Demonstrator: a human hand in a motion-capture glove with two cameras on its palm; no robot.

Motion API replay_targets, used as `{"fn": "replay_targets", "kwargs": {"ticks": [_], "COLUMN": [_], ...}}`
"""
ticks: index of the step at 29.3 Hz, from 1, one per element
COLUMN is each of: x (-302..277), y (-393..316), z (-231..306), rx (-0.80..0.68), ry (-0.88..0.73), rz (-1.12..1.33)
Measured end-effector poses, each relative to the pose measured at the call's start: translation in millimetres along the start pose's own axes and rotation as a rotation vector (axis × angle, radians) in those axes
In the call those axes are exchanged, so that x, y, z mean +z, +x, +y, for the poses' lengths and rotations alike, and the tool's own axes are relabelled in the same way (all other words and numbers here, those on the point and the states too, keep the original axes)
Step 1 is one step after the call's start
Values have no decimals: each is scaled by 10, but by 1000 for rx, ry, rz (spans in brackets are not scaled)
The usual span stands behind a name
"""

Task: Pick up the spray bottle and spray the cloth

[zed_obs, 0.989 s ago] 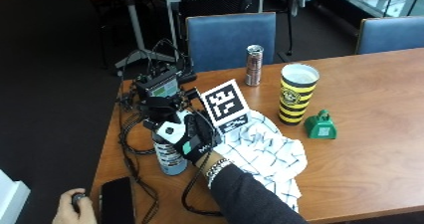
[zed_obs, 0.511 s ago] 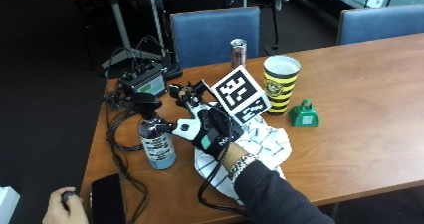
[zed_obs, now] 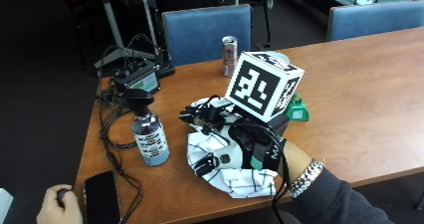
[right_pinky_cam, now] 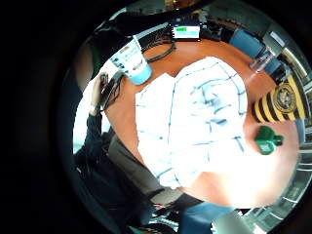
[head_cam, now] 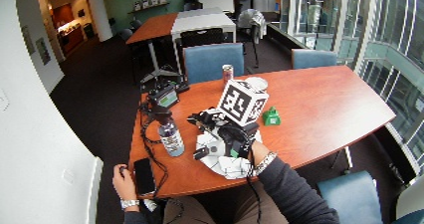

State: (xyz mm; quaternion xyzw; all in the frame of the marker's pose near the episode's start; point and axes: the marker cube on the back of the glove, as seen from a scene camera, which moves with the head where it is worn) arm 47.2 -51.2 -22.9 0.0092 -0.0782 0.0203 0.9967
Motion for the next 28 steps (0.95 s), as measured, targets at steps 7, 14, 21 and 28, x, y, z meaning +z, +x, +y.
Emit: {"fn": "replay_targets", "kwargs": {"ticks": [7,14,21,28], "x": [-93,-154,-77,61], "y": [-323,-528,-617,-641], "z": [279,415,508,537], "rx": [-107,-188,-197,-210], "ry": [-38,-56,-99,-142], "rz": [81,112,114,123]}}
